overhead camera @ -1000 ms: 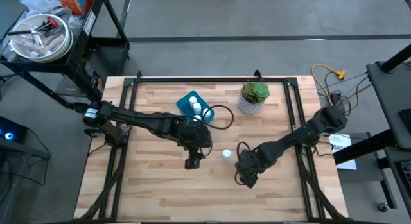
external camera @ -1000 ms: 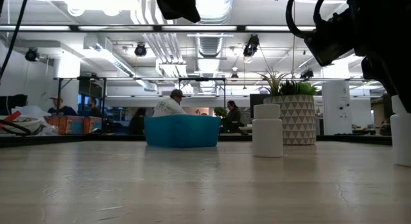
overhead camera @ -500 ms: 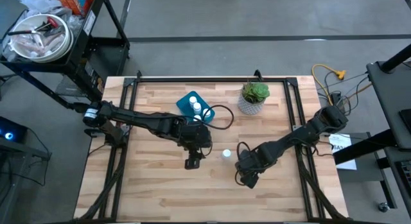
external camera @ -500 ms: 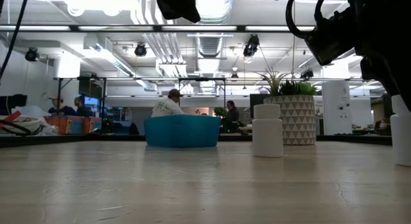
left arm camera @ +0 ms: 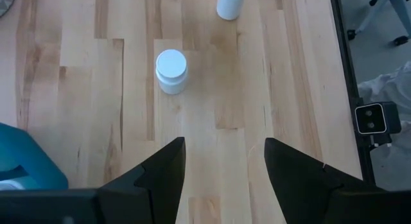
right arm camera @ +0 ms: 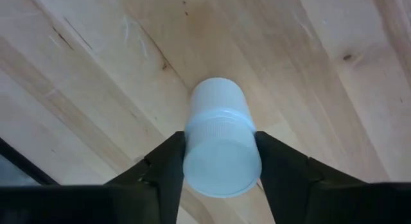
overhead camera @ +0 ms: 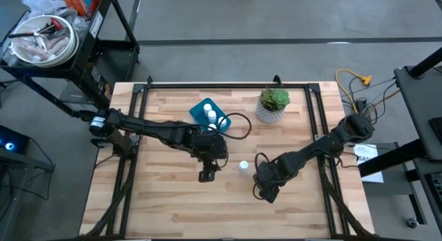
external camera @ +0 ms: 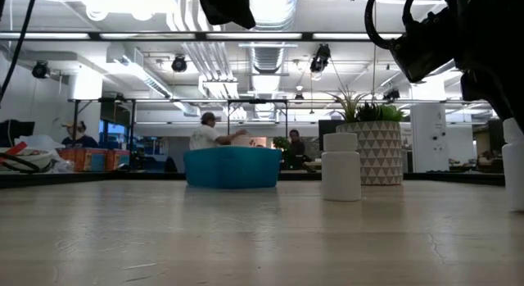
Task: Pick and place pill bottles into a basket
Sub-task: Put the white pill bottle into the dark blue bin
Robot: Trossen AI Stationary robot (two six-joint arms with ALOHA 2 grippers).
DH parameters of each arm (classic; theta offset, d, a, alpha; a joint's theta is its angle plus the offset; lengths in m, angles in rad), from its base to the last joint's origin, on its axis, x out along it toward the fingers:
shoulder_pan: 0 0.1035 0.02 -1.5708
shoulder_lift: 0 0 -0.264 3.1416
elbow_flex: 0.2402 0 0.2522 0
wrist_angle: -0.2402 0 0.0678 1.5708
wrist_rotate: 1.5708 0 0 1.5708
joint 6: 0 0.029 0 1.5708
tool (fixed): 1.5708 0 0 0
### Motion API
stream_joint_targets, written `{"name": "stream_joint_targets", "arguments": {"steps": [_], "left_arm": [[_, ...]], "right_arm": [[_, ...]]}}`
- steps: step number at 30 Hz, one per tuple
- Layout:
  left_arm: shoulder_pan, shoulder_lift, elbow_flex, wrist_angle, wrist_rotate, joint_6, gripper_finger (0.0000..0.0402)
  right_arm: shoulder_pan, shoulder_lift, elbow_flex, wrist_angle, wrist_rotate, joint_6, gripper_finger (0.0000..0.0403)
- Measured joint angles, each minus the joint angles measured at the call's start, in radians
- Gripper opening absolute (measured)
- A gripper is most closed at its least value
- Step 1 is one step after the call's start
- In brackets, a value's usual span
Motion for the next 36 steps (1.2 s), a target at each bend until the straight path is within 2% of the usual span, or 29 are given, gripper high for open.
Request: {"name": "stream_joint_targets", "arguments": {"steps": [12, 18, 21, 30, 36], "left_arm": [[0.001, -0.004, 0.000, 0.000, 0.000, 0.000, 0.0196], [0.001, -0.021, 0.000, -0.001, -0.004, 0.015, 0.0196], [0.001, -0.031, 0.000, 0.000, -0.037, 0.056, 0.0196], [0.001, -0.046, 0.000, 0.001, -0.109, 0.265, 0.0196], [0.005, -0.050, 0.000, 0.002, -0.188, 0.296, 0.0196]], "right_arm": [[0.000, -0.011, 0.036, -0.003, 0.000, -0.015, 0.0158], [0.000, -0.028, 0.098, -0.004, 0.001, -0.043, 0.0161], [0.000, -0.033, 0.143, -0.010, 0.015, -0.066, 0.0159], [-0.003, -0.036, 0.311, -0.157, 0.177, -0.162, 0.0163], [-0.011, -0.061, 0.355, -0.239, 0.249, -0.201, 0.0156]]}}
